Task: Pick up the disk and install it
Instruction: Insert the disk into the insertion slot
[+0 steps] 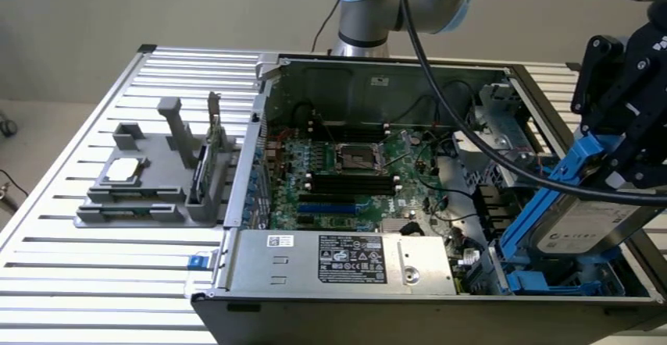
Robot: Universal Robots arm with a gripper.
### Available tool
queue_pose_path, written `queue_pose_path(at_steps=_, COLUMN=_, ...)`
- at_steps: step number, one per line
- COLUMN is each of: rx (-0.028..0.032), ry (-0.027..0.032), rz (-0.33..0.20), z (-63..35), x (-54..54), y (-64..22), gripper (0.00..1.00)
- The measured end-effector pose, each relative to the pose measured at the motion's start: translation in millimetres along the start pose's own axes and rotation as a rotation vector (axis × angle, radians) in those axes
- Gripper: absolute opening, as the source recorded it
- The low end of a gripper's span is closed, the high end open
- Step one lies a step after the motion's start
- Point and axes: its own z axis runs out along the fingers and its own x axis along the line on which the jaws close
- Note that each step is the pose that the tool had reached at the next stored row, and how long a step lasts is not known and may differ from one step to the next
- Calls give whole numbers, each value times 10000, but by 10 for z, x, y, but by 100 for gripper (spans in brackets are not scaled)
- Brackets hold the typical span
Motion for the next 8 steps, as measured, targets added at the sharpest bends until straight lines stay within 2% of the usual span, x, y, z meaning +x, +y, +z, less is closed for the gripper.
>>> queue_pose_path(at_steps=8, rx=-1, ry=-1, rz=25, z=40, x=0, y=-1, gripper=33)
